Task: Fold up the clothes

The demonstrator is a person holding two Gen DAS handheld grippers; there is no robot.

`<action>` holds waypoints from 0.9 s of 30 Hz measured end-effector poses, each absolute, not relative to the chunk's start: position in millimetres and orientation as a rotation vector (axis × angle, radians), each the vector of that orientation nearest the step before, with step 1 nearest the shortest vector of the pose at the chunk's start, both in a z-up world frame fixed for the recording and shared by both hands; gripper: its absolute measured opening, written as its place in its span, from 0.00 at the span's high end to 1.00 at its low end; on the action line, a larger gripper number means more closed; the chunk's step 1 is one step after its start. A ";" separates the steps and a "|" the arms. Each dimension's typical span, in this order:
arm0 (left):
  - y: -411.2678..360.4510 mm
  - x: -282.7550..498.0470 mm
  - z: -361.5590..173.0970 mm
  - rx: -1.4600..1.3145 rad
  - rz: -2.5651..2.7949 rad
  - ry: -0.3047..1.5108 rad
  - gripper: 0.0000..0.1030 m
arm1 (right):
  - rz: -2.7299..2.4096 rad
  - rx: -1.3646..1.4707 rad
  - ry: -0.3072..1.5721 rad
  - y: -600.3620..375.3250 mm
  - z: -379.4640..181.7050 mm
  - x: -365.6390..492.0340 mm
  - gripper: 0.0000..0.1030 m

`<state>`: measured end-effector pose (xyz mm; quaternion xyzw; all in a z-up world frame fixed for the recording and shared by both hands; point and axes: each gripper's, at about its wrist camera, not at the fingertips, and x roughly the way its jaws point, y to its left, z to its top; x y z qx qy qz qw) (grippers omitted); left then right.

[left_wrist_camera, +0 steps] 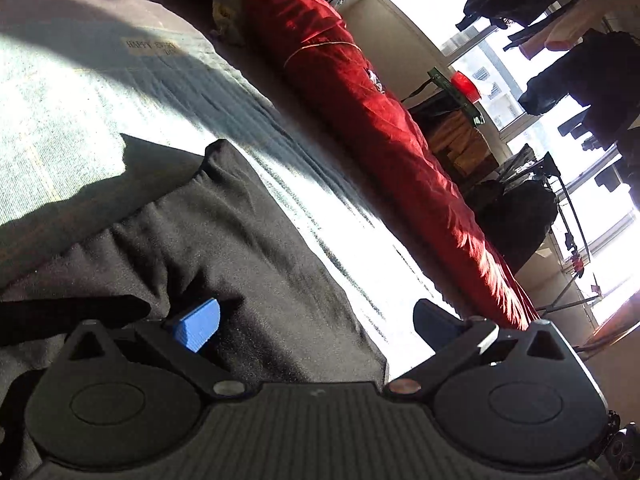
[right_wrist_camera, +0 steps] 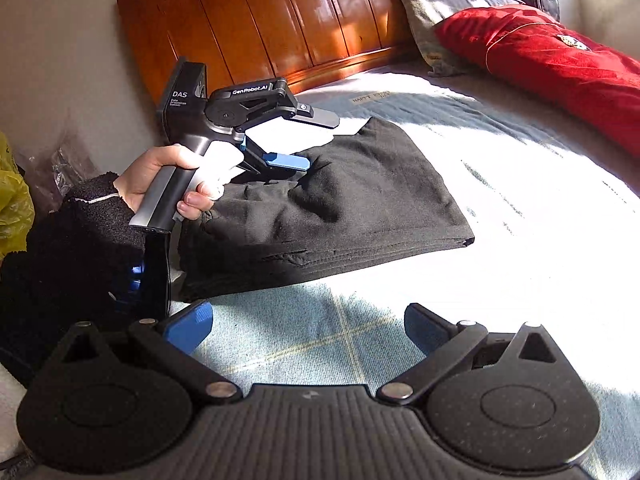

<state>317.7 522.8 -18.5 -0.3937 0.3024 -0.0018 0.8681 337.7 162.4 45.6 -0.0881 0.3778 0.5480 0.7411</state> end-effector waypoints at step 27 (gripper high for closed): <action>489.4 266.4 22.8 -0.658 0.041 0.653 0.01 | 1.036 -0.211 0.719 102.4 62.8 284.2 0.00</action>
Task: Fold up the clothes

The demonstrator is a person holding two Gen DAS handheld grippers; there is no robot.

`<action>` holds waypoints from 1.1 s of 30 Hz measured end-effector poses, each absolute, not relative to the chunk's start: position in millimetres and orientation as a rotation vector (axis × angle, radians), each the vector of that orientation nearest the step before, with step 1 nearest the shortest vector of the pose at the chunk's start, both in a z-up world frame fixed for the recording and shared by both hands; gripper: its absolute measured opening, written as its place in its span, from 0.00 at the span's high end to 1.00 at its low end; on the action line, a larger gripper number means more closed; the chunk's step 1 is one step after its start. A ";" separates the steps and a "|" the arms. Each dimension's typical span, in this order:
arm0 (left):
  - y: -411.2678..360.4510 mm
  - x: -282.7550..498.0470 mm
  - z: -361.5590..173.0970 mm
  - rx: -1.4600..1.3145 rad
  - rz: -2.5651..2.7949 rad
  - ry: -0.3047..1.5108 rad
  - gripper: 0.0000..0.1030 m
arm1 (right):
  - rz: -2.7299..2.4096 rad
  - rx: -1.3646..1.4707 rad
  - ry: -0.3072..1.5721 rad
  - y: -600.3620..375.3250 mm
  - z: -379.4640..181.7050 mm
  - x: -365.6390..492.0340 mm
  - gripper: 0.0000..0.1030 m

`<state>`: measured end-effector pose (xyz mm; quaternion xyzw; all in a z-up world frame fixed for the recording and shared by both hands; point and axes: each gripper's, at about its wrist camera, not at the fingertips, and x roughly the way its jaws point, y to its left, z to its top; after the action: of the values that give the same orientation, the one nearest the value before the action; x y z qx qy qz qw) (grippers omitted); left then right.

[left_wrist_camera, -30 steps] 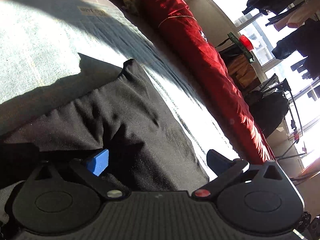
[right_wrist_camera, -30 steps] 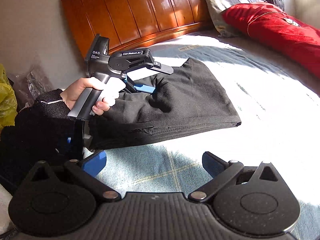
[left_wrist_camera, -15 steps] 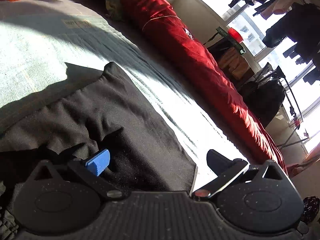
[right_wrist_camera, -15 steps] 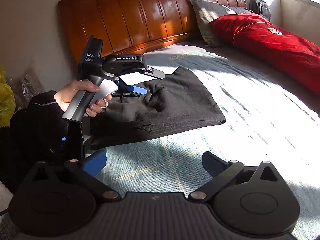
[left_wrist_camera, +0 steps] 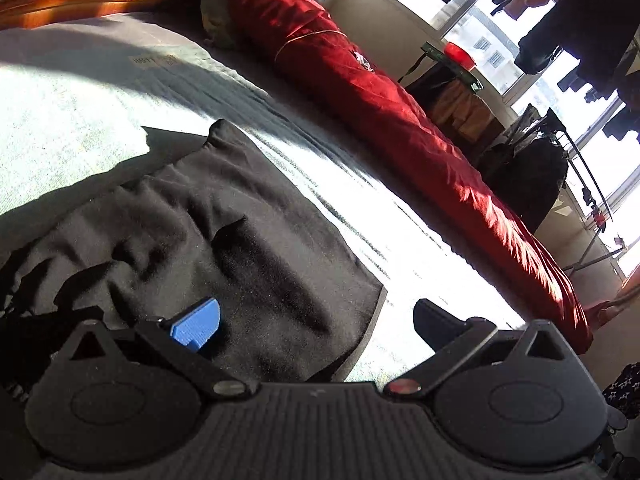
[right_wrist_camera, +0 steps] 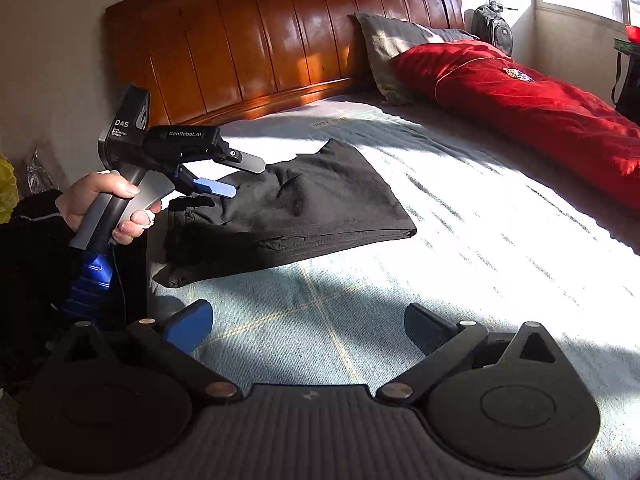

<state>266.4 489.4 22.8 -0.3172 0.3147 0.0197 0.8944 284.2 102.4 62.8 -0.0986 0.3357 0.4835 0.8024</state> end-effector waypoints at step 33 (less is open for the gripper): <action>580.8 472.8 -34.7 -0.820 0.210 0.654 0.01 | 0.667 -0.073 0.818 10.8 29.5 264.1 0.00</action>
<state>472.8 580.8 -34.7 -0.3906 0.3117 0.1003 0.8604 264.1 10.8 29.5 -0.0348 0.3900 0.3181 0.8634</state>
